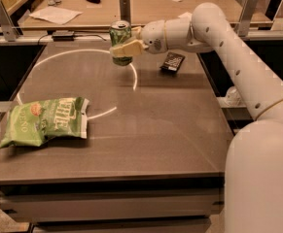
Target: Move green can near green jalapeno chip bag
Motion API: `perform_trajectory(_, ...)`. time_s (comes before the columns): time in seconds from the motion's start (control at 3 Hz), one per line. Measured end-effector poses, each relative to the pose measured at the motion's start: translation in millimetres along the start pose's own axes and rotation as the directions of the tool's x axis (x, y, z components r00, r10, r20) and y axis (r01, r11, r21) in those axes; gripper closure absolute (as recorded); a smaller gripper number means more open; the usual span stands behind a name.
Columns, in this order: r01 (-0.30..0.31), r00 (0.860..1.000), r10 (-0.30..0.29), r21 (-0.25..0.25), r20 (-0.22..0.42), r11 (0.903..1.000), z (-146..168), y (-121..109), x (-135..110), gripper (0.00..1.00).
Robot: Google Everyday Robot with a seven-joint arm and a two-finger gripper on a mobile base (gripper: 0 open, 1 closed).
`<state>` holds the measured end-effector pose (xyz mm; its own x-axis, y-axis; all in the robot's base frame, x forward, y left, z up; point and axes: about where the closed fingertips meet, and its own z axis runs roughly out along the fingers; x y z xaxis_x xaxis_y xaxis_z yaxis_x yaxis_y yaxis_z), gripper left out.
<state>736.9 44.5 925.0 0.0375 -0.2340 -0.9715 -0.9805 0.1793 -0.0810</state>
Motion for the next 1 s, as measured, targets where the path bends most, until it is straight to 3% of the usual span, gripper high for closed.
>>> perform_trajectory(0.33,0.009,1.0,-0.009,-0.075,-0.01,0.9972,-3.2,38.3,-3.4,1.0)
perform_trajectory(0.67,0.001,1.0,-0.002,-0.071,-0.016,0.9975,0.3,43.2,-1.4,1.0)
perform_trajectory(1.0,0.022,1.0,-0.024,-0.075,-0.021,0.9969,8.3,67.5,-8.2,1.0)
